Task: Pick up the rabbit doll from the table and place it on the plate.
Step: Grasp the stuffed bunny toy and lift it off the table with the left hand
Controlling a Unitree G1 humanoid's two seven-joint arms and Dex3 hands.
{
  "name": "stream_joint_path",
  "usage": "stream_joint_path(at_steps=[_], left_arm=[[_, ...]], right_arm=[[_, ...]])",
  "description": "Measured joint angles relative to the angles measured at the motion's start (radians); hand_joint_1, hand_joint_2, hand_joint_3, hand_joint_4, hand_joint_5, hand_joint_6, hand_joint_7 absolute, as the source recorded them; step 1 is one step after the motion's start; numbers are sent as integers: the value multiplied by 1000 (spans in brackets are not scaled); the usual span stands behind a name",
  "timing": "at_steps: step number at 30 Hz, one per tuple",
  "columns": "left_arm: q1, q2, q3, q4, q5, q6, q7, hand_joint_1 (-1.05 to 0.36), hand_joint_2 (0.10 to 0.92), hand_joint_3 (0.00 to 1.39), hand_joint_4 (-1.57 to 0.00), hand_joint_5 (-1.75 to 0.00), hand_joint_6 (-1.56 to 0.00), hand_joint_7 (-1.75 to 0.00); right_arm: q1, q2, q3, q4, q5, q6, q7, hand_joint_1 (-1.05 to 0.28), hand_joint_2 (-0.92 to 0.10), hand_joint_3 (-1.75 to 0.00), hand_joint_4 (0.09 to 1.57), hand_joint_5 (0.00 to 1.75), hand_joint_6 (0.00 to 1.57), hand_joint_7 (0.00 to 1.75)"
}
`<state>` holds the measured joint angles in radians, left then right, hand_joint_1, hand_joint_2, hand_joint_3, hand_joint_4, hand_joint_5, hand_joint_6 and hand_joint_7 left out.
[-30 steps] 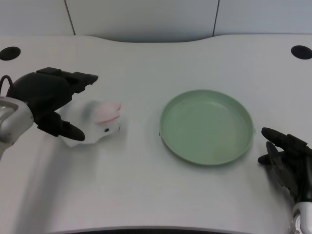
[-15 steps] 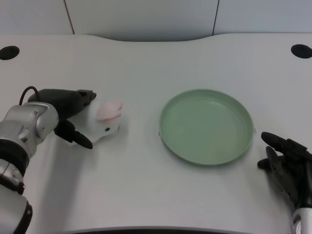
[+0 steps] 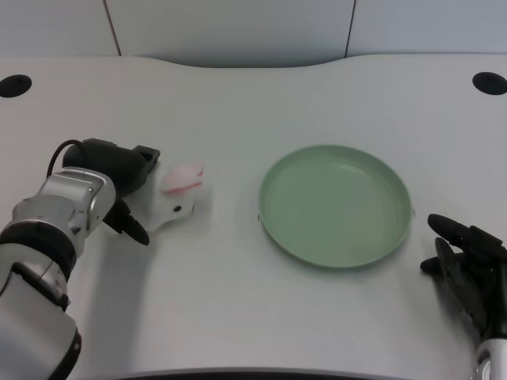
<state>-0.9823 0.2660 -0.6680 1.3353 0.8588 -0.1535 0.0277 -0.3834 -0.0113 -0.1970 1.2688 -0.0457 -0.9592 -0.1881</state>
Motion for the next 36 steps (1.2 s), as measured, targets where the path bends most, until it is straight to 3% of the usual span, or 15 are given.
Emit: stream_joint_path(at_steps=[3, 7, 8, 11, 13, 17, 18, 19, 22, 24, 28, 31, 36], left_arm=[[0, -1, -14, 4, 1, 11, 19, -664, 692, 1, -242, -141, -274, -149], [0, -4, -14, 7, -5, 29, 27, -576, 661, 0, -283, -180, -331, -160], [0, -4, -11, 7, -9, 29, 27, -518, 693, 14, -460, -285, -500, -246], [0, -4, 13, 7, -39, 29, 25, -414, 736, 13, -712, -542, -731, -346], [0, -4, 26, 7, -52, 27, 21, -402, 748, 14, -778, -591, -802, -372], [1, -2, 43, 7, -72, 20, 23, -378, 758, 11, -741, -626, -778, -357], [1, -1, 44, 7, -73, 17, 27, -371, 761, 7, -697, -841, -757, -634], [2, 0, 45, 7, -73, 11, 35, -369, 763, 5, -670, -937, -710, -802], [8, 2, 47, 7, -73, 0, 60, -379, 777, 8, -685, -1000, -753, -996], [15, 2, 54, 8, -81, -2, 85, -331, 813, 24, -728, -825, -804, -791], [26, 2, 69, 8, -92, -6, 106, -264, 833, 35, -715, -726, -817, -643], [27, 2, 88, 9, -112, -9, 105, -238, 840, 46, -738, -622, -885, -514], [31, 3, 124, 9, -147, -21, 105, -205, 891, 88, -751, -630, -890, -484]], right_arm=[[2, 0, -1, -1, 0, -6, -4, -331, -921, -294, 735, 1173, 1005, 14], [6, 2, -2, -5, 2, -19, -7, -329, -921, -291, 730, 1165, 1005, 15], [6, 3, -2, -5, 2, -19, -5, -347, -921, -292, 732, 1163, 1007, 15], [6, 2, -1, -5, 2, -19, 6, -357, -921, -305, 717, 1142, 998, 11], [7, 2, 1, -7, 1, -20, 6, -361, -921, -308, 707, 1126, 995, 10], [8, 1, 4, -14, -2, -20, -3, -370, -921, -312, 719, 1093, 996, 11], [8, 0, 6, -14, -6, -20, -6, -373, -921, -314, 730, 1090, 999, 12], [8, 0, 8, -14, -9, -20, -9, -374, -921, -315, 735, 1088, 1000, 13], [9, -2, 11, -16, -13, -20, -16, -364, -921, -312, 729, 1071, 996, 11], [12, -2, 13, -18, -17, -19, -32, -366, -921, -293, 734, 1039, 997, 12], [15, -2, 18, -19, -22, -4, -62, -363, -921, -295, 751, 1025, 1004, 16], [15, -2, 18, -19, -17, -6, -54, -371, -921, -293, 759, 1028, 1005, 17], [15, -2, 21, -19, -19, -10, -53, -380, -921, -301, 768, 1037, 1007, 20]])
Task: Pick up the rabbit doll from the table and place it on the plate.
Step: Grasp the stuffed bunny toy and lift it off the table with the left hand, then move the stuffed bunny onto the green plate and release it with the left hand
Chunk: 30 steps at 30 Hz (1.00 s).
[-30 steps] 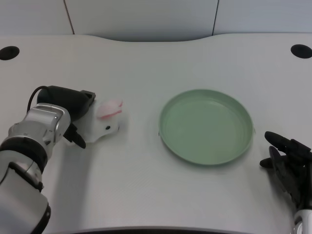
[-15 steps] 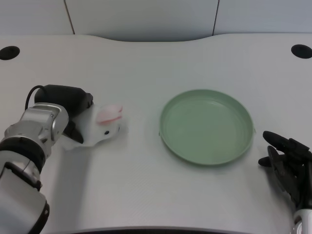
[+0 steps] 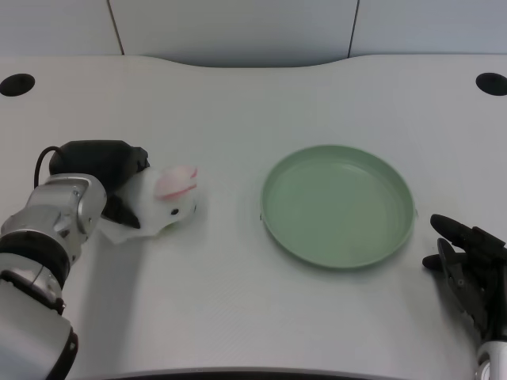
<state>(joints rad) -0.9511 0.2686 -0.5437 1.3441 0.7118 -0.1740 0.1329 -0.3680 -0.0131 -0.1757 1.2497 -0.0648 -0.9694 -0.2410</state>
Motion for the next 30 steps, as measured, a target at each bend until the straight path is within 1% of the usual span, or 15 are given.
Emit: stream_joint_path(at_steps=[1, 2, 3, 4, 6, 8, 11, 13, 16, 18, 19, 23, 24, 28, 30], left_arm=[[0, 0, 5, 0, -6, -2, 0, -203, 891, 92, -749, -634, -889, -485], [0, 1, 11, 0, -13, -9, -1, -182, 848, 227, -718, -960, -818, -880], [0, 3, 18, -1, -20, -21, -4, -168, 646, 635, -672, -1233, -692, -1298], [0, 7, 27, -2, -26, -34, -11, -162, 528, 861, -669, -1352, -664, -1484], [-6, 18, 54, -7, -57, -64, -32, -143, 388, 1097, -680, -1629, -723, -1677], [-25, 30, 79, -13, -77, -89, -52, -148, 347, 1197, -705, -1727, -709, -1735], [-71, 52, 96, -28, -91, -123, -55, -148, 329, 1180, -689, -1744, -666, -1745], [-105, 56, 101, -39, -96, -129, -56, -145, 439, 944, -685, -1746, -632, -1746], [-138, 54, 105, -49, -97, -148, -57, -134, 520, 800, -657, -1730, -609, -1746], [-152, 46, 103, -49, -96, -157, -60, -164, 659, 557, -619, -1684, -573, -1746], [-159, 40, 102, -50, -96, -158, -62, -146, 701, 513, -682, -1721, -604, -1746], [-186, 2, 93, -50, -95, -163, -63, -120, 544, 850, -825, -1745, -682, -1746], [-193, -8, 90, -50, -94, -165, -63, -133, 523, 870, -832, -1746, -683, -1746], [-212, -75, 58, -48, -76, -168, -71, -147, 473, 859, -807, -1746, -658, -1746], [-215, -120, 44, -46, -70, -166, -71, -147, 468, 849, -804, -1746, -649, -1746]], right_arm=[[0, 0, 1, 0, 0, 0, 0, -380, -921, -301, 768, 1038, 1007, 20], [0, 0, 1, 0, 0, -1, 0, -370, -921, -300, 772, 1043, 1011, 22], [0, 0, 1, 0, 0, -1, 0, -363, -921, -299, 777, 1050, 1013, 23], [0, 0, 1, 0, -1, -1, -2, -362, -921, -302, 784, 1060, 1014, 24], [-1, 0, 0, 3, 1, 0, 0, -353, -921, -298, 800, 1089, 1013, 24], [-2, 1, -7, 7, 9, 5, 15, -358, -921, -287, 782, 1134, 1013, 24], [-3, 6, -11, 8, 15, 14, 32, -360, -921, -286, 768, 1139, 1016, 25], [-4, 8, -12, 8, 18, 15, 38, -351, -921, -280, 763, 1134, 1022, 28], [-6, 15, -14, 8, 22, 13, 38, -355, -921, -272, 773, 1129, 1026, 29], [-6, 16, -11, 8, 17, 12, 28, -349, -921, -276, 774, 1128, 1017, 24], [-6, 15, -9, 8, 12, 12, 22, -351, -921, -277, 772, 1127, 1012, 22], [-6, 17, -6, 7, 7, 8, 26, -363, -921, -283, 771, 1146, 1025, 30], [-6, 19, -5, 6, 6, 1, 27, -353, -921, -291, 759, 1152, 1020, 27], [-6, 34, -10, -2, 29, -2, 75, -344, -921, -287, 718, 1136, 1013, 26], [-6, 43, -8, -3, 28, -1, 72, -335, -921, -301, 718, 1117, 1008, 24]])
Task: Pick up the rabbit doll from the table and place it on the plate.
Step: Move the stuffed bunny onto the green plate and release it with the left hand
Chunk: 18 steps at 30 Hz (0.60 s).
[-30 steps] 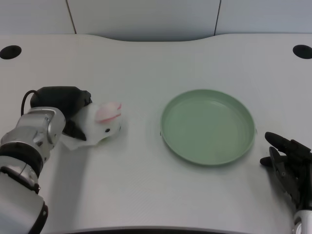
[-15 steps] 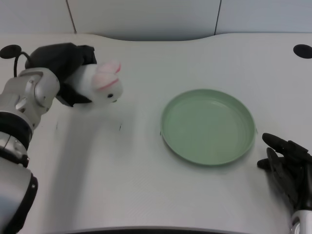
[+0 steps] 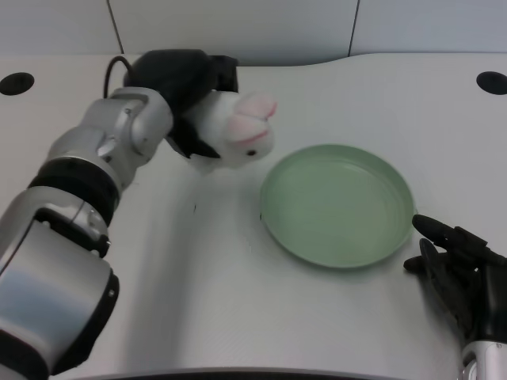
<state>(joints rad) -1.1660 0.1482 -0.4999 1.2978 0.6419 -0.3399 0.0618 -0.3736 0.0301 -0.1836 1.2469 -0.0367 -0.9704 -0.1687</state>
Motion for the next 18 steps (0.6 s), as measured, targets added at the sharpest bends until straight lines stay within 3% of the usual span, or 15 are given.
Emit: stream_joint_path(at_steps=[3, 7, 14, 18], left_arm=[[-12, -74, -18, 5, 17, 20, 0, -135, 451, 844, -856, -1746, -694, -1746], [-21, -153, -38, 6, 22, 44, 0, -140, 448, 888, -871, -1746, -685, -1746], [-25, -235, -60, 18, 31, 74, 0, -174, 523, 761, -852, -1746, -671, -1746], [-25, -256, -73, 21, 34, 74, 0, -179, 550, 696, -852, -1746, -683, -1746]], right_arm=[[0, 0, 1, -2, -2, 2, -1, -330, -921, -306, 730, 1108, 1012, 27], [-1, 0, -6, -2, 17, 2, 30, -351, -921, -273, 749, 1110, 1019, 32], [-1, -2, -2, -2, 13, 1, 7, -328, -921, -288, 751, 1091, 1012, 30], [-1, 1, -6, -1, 20, 1, 28, -337, -921, -282, 764, 1087, 1016, 32]])
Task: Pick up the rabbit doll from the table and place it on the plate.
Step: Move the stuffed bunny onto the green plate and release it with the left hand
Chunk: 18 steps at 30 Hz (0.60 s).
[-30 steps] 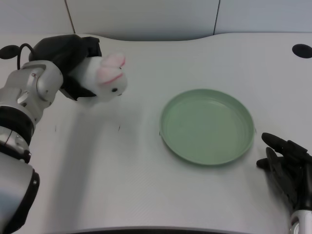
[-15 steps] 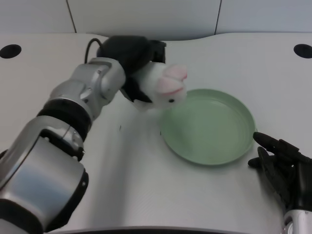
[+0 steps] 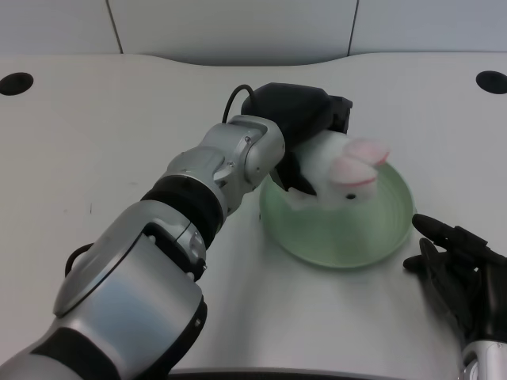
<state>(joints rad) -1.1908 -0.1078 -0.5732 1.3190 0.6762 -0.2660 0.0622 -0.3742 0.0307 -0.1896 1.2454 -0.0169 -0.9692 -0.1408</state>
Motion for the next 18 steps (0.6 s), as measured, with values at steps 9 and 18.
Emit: stream_joint_path(at_steps=[9, 18], left_arm=[[0, -4, -18, 8, 22, -19, 0, -484, 778, 99, -672, -1661, -584, -1303], [0, 12, -52, 18, 58, -18, -39, -822, 855, 2, -244, -413, -417, -6]], right_arm=[[0, 1, 2, -1, -1, 1, 6, -346, -921, -281, 742, 1082, 991, 21], [0, 3, 3, -3, -1, -2, 3, -340, -921, -286, 749, 1101, 996, 26]])
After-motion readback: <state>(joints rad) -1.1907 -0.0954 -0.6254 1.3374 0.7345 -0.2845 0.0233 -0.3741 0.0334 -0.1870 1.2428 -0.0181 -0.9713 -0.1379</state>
